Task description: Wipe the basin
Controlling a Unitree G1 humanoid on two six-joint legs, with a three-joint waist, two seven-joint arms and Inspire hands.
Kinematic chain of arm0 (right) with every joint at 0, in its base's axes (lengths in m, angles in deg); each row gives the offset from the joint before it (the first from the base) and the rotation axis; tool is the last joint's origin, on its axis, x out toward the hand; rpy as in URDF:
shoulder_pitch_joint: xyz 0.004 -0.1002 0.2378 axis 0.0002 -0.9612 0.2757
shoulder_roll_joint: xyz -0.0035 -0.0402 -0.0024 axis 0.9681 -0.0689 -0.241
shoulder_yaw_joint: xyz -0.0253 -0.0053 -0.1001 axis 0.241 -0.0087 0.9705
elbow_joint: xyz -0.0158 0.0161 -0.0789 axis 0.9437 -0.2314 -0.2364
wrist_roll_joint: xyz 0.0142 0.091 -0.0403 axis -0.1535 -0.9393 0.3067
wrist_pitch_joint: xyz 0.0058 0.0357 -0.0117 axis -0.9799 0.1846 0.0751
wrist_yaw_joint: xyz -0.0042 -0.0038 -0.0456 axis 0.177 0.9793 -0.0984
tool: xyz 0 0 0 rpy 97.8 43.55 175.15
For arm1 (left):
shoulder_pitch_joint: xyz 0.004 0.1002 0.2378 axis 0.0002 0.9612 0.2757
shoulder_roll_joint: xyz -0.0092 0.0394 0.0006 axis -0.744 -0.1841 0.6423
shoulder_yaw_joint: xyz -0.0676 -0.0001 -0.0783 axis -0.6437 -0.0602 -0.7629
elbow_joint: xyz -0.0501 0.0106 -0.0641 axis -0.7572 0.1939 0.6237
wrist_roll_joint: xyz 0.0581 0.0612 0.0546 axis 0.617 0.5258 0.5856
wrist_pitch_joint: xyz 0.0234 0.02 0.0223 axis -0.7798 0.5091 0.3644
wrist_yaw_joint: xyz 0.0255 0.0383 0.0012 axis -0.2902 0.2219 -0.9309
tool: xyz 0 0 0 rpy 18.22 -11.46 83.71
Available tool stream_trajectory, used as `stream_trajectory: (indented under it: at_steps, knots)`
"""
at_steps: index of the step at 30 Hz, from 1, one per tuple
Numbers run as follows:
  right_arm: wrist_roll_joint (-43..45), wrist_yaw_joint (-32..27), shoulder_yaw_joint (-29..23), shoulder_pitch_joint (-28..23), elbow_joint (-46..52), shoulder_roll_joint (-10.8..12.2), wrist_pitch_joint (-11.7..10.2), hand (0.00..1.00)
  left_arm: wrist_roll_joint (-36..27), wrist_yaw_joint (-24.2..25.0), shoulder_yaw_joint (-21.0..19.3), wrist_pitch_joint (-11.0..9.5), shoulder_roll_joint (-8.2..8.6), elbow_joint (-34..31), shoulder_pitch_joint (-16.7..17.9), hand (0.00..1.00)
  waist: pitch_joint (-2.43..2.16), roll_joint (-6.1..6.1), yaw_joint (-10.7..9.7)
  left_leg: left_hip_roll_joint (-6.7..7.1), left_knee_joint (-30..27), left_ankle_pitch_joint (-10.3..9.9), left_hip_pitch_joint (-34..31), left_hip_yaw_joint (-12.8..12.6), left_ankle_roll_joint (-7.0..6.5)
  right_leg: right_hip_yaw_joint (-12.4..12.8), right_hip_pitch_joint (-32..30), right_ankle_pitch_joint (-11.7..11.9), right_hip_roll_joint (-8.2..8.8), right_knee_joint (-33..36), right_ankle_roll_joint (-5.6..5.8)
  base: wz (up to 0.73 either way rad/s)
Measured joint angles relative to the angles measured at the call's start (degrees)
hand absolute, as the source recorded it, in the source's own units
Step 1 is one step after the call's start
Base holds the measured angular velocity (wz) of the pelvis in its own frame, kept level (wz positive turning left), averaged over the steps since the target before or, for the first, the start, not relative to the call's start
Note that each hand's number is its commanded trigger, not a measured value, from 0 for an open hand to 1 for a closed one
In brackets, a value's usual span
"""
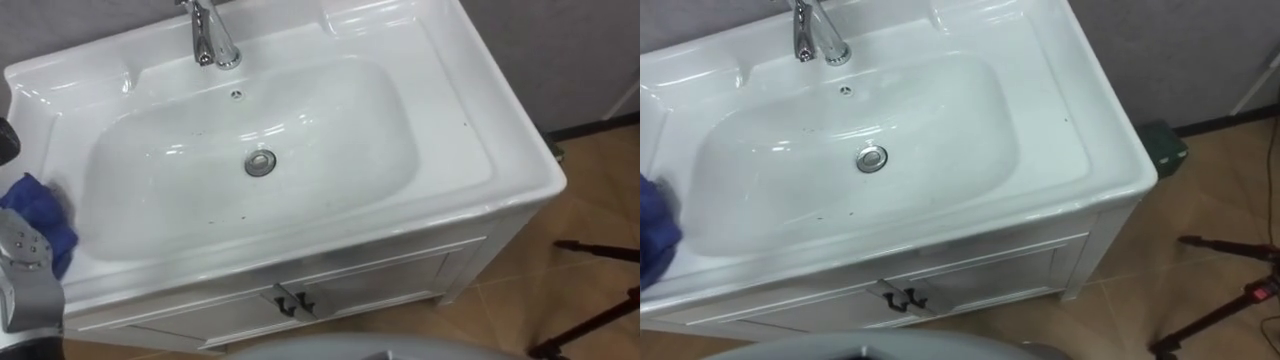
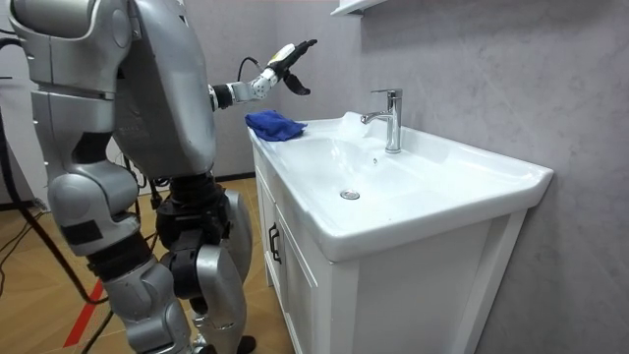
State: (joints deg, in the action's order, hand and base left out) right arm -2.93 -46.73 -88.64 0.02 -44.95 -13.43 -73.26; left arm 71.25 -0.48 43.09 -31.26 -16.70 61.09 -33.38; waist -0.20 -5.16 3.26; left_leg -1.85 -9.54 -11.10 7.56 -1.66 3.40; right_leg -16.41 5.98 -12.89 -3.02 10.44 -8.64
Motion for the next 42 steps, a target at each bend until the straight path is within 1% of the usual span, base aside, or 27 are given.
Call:
stream_trajectory:
  at_steps: [1, 7, 11, 14, 16, 19, 20, 21, 23, 24, 25, 26, 27, 28, 29, 30, 31, 33, 34, 36, 38, 40, 41, 42]
  knots:
    - [0.0, 0.0, 0.0, 0.0, 0.0, 0.0, -0.1, 0.0, -1.0, 0.0, -0.1, -0.1, 0.0, -0.1, -0.2, 0.0, 0.0, 0.0, 0.0, 0.02, 0.0, 0.0, 0.0, 0.1, 0.0, 0.0, 0.1, 0.0, 0.01, 0.0, 0.01, 0.0]
    - [0.1, -0.2, -0.1, -0.2, -0.1, 0.1, -0.1, 0.0, -1.0, -0.4, -2.0, -0.5, 0.0, -0.2, -0.9, 0.0, 0.01, -0.02, 0.1, 0.03, 0.0, 0.0, 0.0, 0.1, 0.0, -0.1, 0.1, 0.0, 0.01, 0.0, 0.04, 0.0]
    - [0.1, -0.3, -0.1, -1.2, -0.1, 0.2, 0.0, 0.0, -0.9, -1.3, -2.9, -0.7, -0.01, -0.4, -0.9, 0.0, 0.04, -0.2, 0.3, 0.02, 0.0, 0.0, 0.1, -0.1, 0.0, 0.0, 0.0, 0.0, 0.01, 0.0, 0.04, 0.0]
    - [0.2, -0.2, -0.1, -1.2, -0.1, 0.2, 0.0, 0.0, -0.9, -1.5, -4.7, -1.7, -0.38, -1.1, -1.0, 0.0, 0.03, -0.31, 0.4, 0.03, 0.0, 0.0, 0.0, 0.1, 0.0, 0.0, 0.1, 0.0, 0.02, 0.1, 0.04, 0.0]
    - [0.9, 0.0, -0.1, -1.2, -0.3, 0.2, 0.0, 0.0, -0.8, -1.5, -6.6, -2.4, -0.62, -1.1, -1.4, 0.0, 0.04, -0.34, 1.1, 0.04, -0.1, 0.0, -0.1, 0.0, 0.0, 0.3, 0.0, 0.0, 0.0, 0.2, 0.04, -0.07]
    - [0.7, 0.2, -0.1, -0.9, -1.9, 0.1, 0.4, 0.0, -1.1, -1.5, -9.3, -2.4, -1.5, -1.0, -1.4, 0.0, 0.05, -0.48, 2.5, 0.07, -0.1, 0.0, -0.1, 0.0, 0.0, 0.5, -0.2, 0.0, 0.01, 0.0, 0.06, -0.02]
    - [0.6, 0.2, -0.1, -0.9, -1.9, 0.1, 0.4, 0.0, -1.2, -1.5, -9.7, -2.4, -1.52, -1.0, -1.4, 0.0, 0.04, -0.56, 2.9, 0.07, -0.1, 0.0, -0.1, 0.0, 0.0, 0.5, -0.3, 0.0, 0.01, 0.0, 0.06, 0.0]
    - [0.6, 0.2, -0.1, -1.0, -1.9, 0.1, 0.4, 0.0, -2.5, -1.5, -10.3, -2.5, -1.56, -1.0, -1.0, 0.0, 0.0, -0.75, 3.4, 0.1, -0.1, 0.0, -0.1, 0.0, -0.01, 0.6, -0.2, 0.0, 0.04, 0.0, 0.07, 0.0]
    - [0.8, 0.2, -0.1, -0.8, -1.8, -0.1, 0.4, 0.0, -4.5, -1.7, -11.3, -2.4, -1.76, -0.4, 0.2, 0.0, -0.02, -1.0, 3.6, 0.19, -0.1, 0.0, -0.1, 0.4, -0.01, 0.4, -0.2, -0.1, 0.13, 0.1, 0.19, 0.02]
    - [1.4, 0.4, -0.1, -0.5, -1.8, -0.4, 0.4, 0.0, -4.9, -1.8, -12.0, -2.5, -2.04, 0.6, 1.3, 0.0, -0.17, -1.36, 3.9, 0.23, -0.1, 0.0, -0.3, 0.6, -0.01, 0.3, -0.3, -0.1, 0.14, 0.1, 0.21, 0.04]
    - [2.0, 0.5, -0.1, -0.4, -1.8, -0.5, 0.3, 0.0, -5.0, -1.9, -12.3, -2.5, -2.15, 1.3, 1.7, 0.0, -0.15, -1.43, 4.1, 0.26, -0.2, 0.0, -0.4, 0.8, -0.01, 0.3, -0.3, -0.1, 0.15, 0.1, 0.22, 0.09]
    - [2.7, 0.7, -0.1, -0.1, -1.8, -0.6, 0.3, 0.0, -5.5, -2.3, -12.6, -2.4, -2.37, 2.4, 2.3, 0.0, -0.25, -1.63, 4.2, 0.36, -0.4, 0.0, -0.8, 1.4, -0.01, -0.2, -0.4, -0.1, 0.24, 0.0, 0.25, 0.22]
    - [2.8, 0.7, -0.1, 0.0, -1.7, -0.6, 0.3, 0.0, -5.5, -2.5, -13.0, -2.5, -2.41, 3.5, 2.4, 0.0, -0.36, -1.9, 4.7, 0.48, -0.6, 0.0, -1.1, 2.2, -0.01, -0.9, -0.5, -0.2, 0.38, 0.1, 0.3, 0.24]
    - [2.8, 0.7, -0.1, 0.0, -1.7, -0.6, 0.3, 0.0, -5.5, -2.6, -13.1, -2.5, -2.43, 3.9, 2.4, 0.0, -0.36, -1.97, 5.1, 0.49, -0.7, 0.0, -1.1, 2.3, -0.01, -0.9, -0.6, -0.2, 0.39, 0.1, 0.3, 0.16]
    - [2.7, 0.8, -0.1, 0.0, -1.7, -0.6, 0.3, 0.0, -5.5, -2.9, -13.5, -2.5, -2.44, 4.7, 2.5, 0.0, -0.31, -1.99, 6.2, 0.53, -0.9, 0.0, -1.2, 2.4, -0.01, -1.0, -0.6, -0.2, 0.43, 0.2, 0.3, 0.05]
    - [2.7, 0.9, -0.1, -0.1, -1.7, -0.6, 0.3, 0.0, -5.5, -3.8, -13.9, -2.5, -2.44, 5.2, 2.8, 0.0, -0.22, -1.88, 7.0, 0.58, -1.1, 0.0, -1.2, 2.6, -0.01, -1.2, -0.4, -0.2, 0.5, 0.2, 0.31, 0.06]
    - [2.7, 1.1, -0.1, 0.1, -1.7, -0.6, 0.2, 0.0, -5.6, -4.1, -14.3, -2.6, -2.43, 5.4, 3.2, 0.0, -0.23, -1.87, 7.4, 0.63, -1.2, 0.0, -1.4, 2.6, -0.01, -1.4, -0.4, -0.3, 0.59, 0.3, 0.35, 0.13]
    - [2.6, 2.4, 0.0, 0.6, -1.7, -1.0, 0.3, 0.0, -6.0, -5.0, -15.1, -2.6, -2.43, 5.5, 5.1, 0.0, -0.32, -1.7, 8.5, 0.9, -1.7, 0.0, -2.0, 2.5, -0.01, -1.8, -1.2, -1.0, 1.1, 1.4, 0.51, 0.17]
    - [2.6, 2.9, 0.0, 0.9, -1.7, -1.3, 0.4, 0.0, -6.9, -5.1, -15.5, -2.7, -2.43, 6.0, 6.2, 0.0, -0.33, -1.7, 8.9, 0.98, -1.7, 0.0, -2.0, 2.9, -0.01, -2.3, -1.0, -1.1, 1.22, 1.4, 0.51, 0.17]
    - [2.6, 3.3, -0.1, 0.9, -1.4, -1.9, 0.4, 0.0, -8.0, -5.3, -16.0, -2.7, -2.43, 7.7, 7.2, 0.0, -0.37, -1.58, 9.5, 1.22, -1.7, 0.0, -2.0, 3.9, -0.03, -3.6, -0.4, -1.2, 1.46, 1.2, 0.64, 0.26]
    - [2.6, 3.5, -0.1, 1.0, -1.2, -2.5, 0.4, 0.0, -9.1, -5.4, -16.2, -2.7, -2.41, 9.5, 8.2, 0.0, -0.42, -1.34, 9.9, 1.49, -1.9, 0.0, -2.1, 4.2, -0.04, -4.7, 0.0, -1.5, 1.73, 1.2, 0.88, 0.36]
    - [2.6, 3.5, 0.1, 1.9, -1.2, -3.1, 0.4, 0.0, -9.9, -6.1, -16.3, -2.8, -2.41, 12.3, 9.1, 0.0, -0.44, -1.22, 10.5, 1.62, -2.2, 0.0, -2.5, 4.3, -0.06, -5.3, 0.0, -1.6, 1.91, 1.2, 1.01, 0.27]
    - [2.6, 3.5, 0.4, 2.5, -1.2, -3.1, 0.3, 0.0, -10.0, -6.5, -16.2, -2.8, -2.4, 13.7, 9.6, 0.0, -0.43, -1.03, 10.8, 1.69, -2.3, 0.0, -2.9, 5.2, -0.07, -5.9, -0.1, -1.6, 1.95, 1.2, 1.03, 0.26]
    - [2.4, 3.5, 0.8, 3.0, -1.2, -3.0, 0.1, 0.0, -10.0, -7.0, -16.2, -2.8, -2.33, 14.5, 10.2, 0.0, -0.31, -0.87, 10.9, 1.77, -2.3, 0.0, -3.0, 5.6, -0.06, -6.3, -0.2, -1.6, 1.95, 1.1, 1.06, 0.26]
